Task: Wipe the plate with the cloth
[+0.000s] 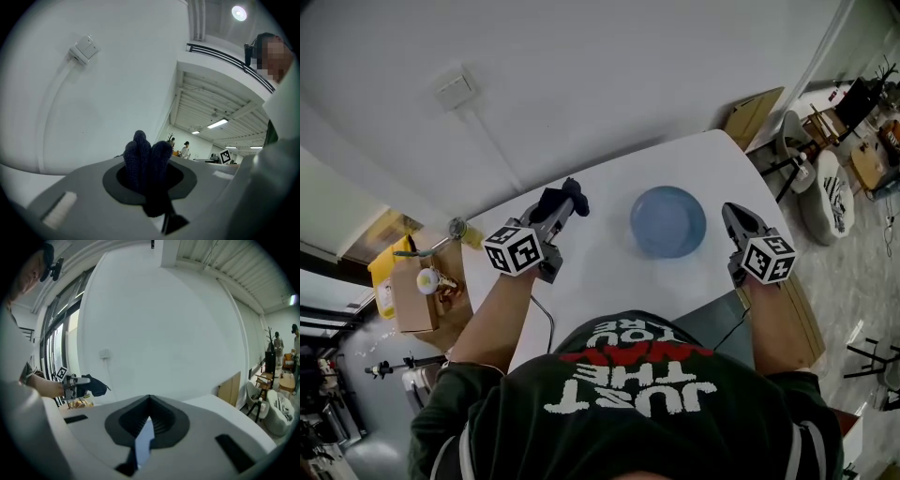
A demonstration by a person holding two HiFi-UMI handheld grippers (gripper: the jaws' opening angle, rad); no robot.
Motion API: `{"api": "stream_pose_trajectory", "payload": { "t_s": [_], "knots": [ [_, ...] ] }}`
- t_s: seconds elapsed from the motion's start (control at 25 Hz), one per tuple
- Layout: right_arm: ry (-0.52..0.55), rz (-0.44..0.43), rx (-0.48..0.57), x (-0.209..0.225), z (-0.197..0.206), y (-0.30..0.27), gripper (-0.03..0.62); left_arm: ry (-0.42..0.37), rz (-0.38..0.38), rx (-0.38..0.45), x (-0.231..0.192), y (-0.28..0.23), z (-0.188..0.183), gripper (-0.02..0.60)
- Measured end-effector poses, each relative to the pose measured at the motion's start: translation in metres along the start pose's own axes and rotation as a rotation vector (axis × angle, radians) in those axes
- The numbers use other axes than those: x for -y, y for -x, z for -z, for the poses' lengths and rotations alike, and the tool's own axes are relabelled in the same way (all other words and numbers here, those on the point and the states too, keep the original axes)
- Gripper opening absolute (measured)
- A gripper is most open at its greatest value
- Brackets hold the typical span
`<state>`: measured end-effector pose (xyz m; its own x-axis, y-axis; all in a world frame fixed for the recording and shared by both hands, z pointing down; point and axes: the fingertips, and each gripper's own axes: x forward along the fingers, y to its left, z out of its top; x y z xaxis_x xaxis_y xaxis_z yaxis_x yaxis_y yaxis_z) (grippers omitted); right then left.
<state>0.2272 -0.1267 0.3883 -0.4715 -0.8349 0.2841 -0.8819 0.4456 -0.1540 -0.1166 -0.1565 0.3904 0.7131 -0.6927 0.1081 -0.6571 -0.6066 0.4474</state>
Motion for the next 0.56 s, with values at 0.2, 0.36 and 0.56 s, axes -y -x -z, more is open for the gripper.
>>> {"api": "stream_pose_trajectory", "payload": {
  "t_s": [0.2,0.36,0.56],
  "knots": [
    [-0.008,0.002,-0.013,-0.003,0.009,0.004,0.003,0.004,0.009,-0.011,0.002,0.001,0.002,0.066],
    [-0.010,0.001,-0.019,-0.005,0.010,0.004,0.003,0.011,0.014,-0.018,0.002,0.002,0.004,0.066],
    [-0.002,-0.005,-0.026,-0.009,0.013,0.005,0.003,0.012,0.019,-0.028,0.005,0.002,0.008,0.066]
  ]
}}
